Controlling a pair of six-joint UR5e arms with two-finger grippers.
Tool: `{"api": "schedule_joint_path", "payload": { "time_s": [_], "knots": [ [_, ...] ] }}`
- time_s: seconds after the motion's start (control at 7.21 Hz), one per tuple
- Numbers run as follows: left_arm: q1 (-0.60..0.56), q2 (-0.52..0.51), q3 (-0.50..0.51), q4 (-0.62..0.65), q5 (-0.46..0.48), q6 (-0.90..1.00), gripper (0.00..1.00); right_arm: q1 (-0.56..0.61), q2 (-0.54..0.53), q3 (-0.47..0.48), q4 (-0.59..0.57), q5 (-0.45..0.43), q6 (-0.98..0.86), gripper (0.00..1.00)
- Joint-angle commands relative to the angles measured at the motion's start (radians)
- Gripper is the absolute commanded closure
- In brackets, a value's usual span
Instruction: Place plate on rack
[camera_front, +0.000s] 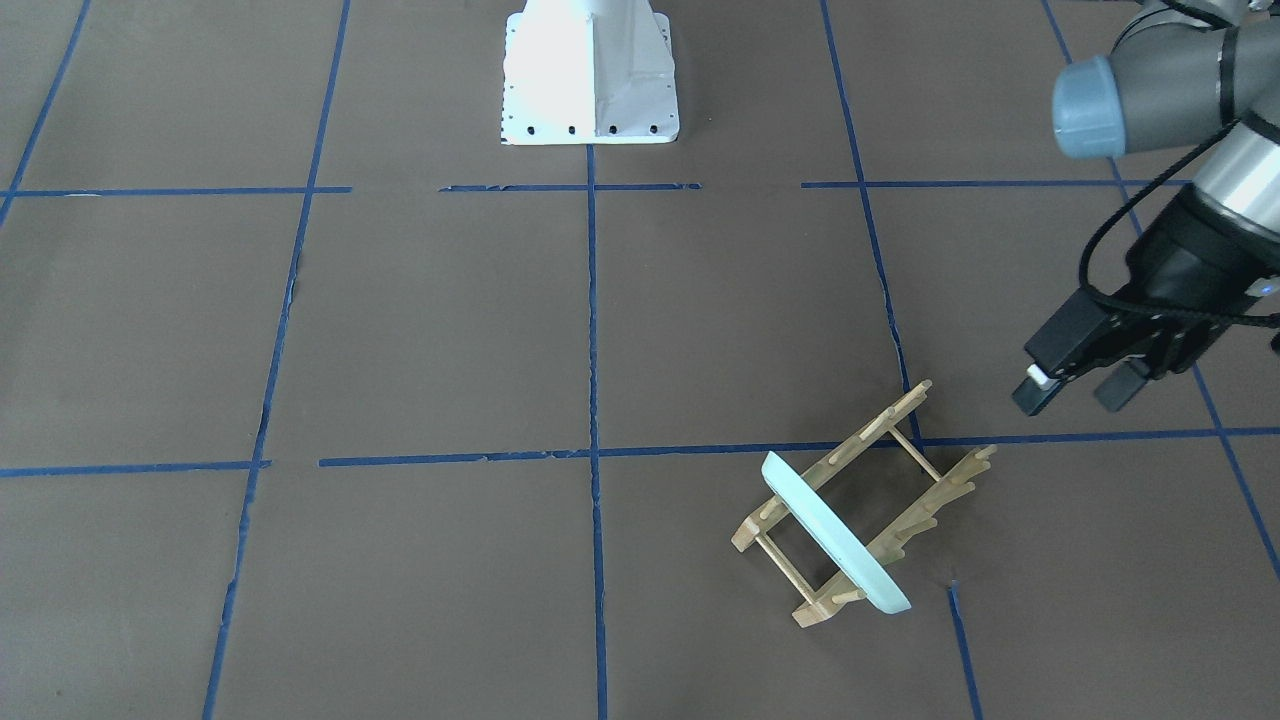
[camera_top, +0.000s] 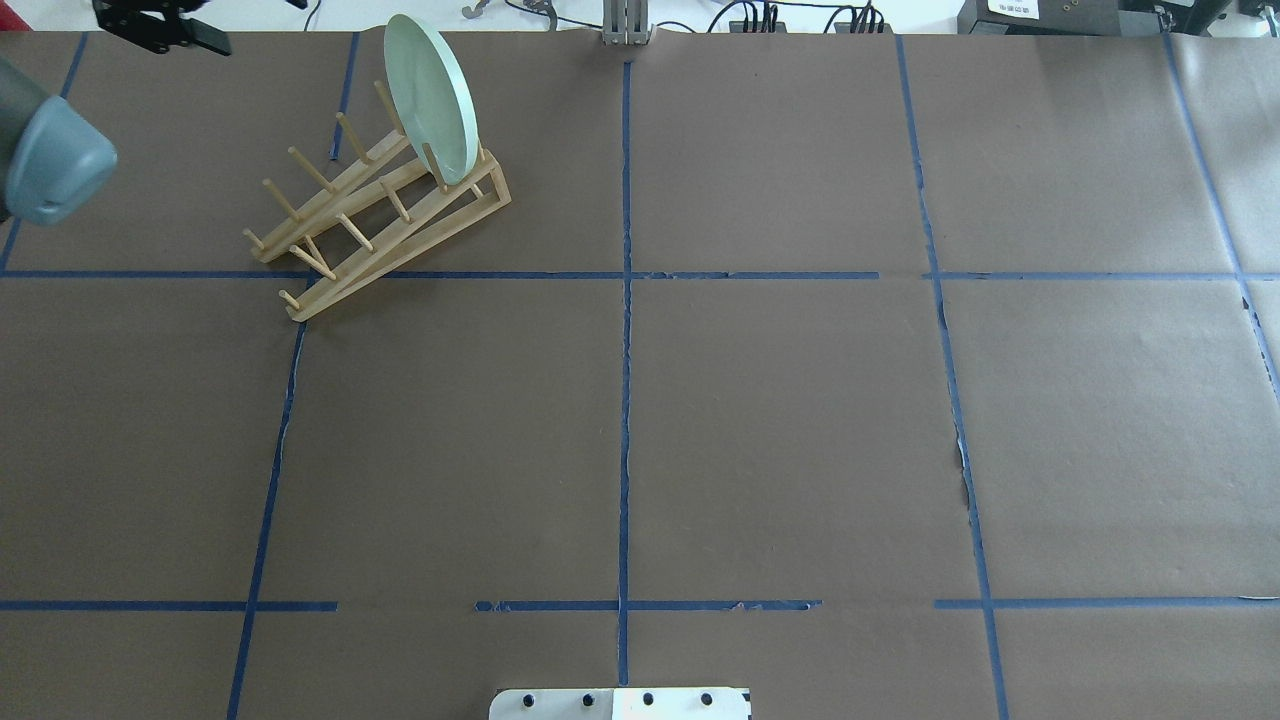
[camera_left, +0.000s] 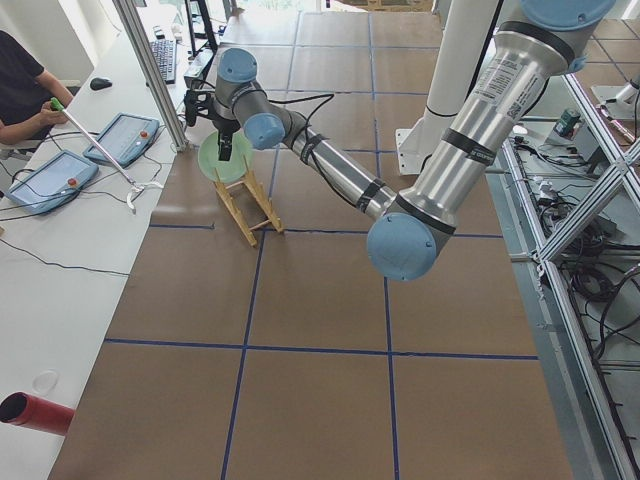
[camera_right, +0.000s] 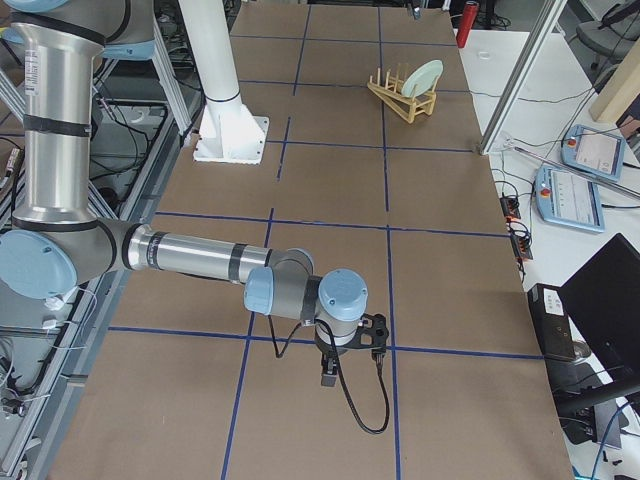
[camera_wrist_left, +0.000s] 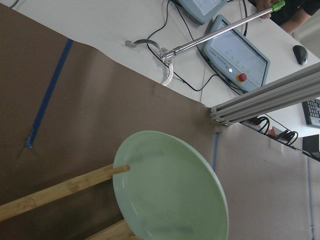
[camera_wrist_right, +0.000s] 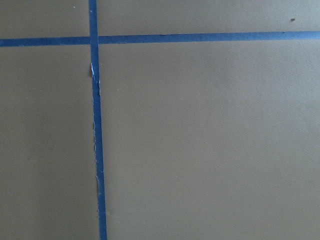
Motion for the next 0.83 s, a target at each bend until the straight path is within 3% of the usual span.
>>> {"api": "schedule_joint_path", "payload": {
  "time_s": [0.0, 0.42, 0.69],
  "knots": [
    [-0.146, 0.175, -0.081, 0.193, -0.003, 0.475, 0.0, 0.0, 0.0, -0.001, 0.0, 0.0, 0.0, 0.0],
    [-0.348, 0.45, -0.018, 0.181, -0.009, 0.999, 0.0, 0.0, 0.0, -0.001, 0.0, 0.0, 0.0, 0.0],
    [-0.399, 0.527, 0.027, 0.179, -0.04, 1.092, 0.0, 0.0, 0.0, -0.001, 0.0, 0.0, 0.0, 0.0]
  ]
}}
